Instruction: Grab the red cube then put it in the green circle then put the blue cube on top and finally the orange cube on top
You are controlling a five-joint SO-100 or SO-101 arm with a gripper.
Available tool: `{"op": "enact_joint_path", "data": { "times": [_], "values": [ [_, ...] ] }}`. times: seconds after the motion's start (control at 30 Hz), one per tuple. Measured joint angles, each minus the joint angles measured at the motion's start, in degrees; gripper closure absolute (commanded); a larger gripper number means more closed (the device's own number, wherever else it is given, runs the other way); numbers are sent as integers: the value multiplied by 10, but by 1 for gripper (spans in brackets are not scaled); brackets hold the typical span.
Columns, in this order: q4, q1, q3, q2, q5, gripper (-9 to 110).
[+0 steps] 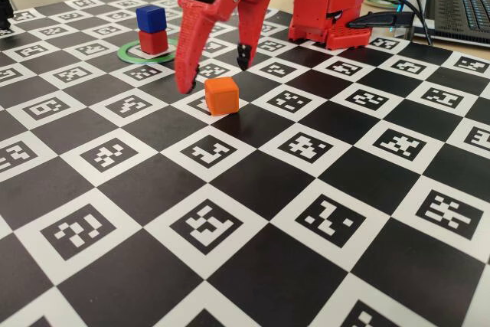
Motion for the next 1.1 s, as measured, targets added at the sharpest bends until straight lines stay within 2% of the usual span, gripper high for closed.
{"op": "enact_joint_path", "data": {
  "times": [0.37, 0.83, 1.1],
  "values": [
    [-49, -7, 11, -11, 38, 55],
    [-52, -7, 11, -11, 276, 55],
    [-70, -25, 11, -27, 341, 55]
  ]
}}
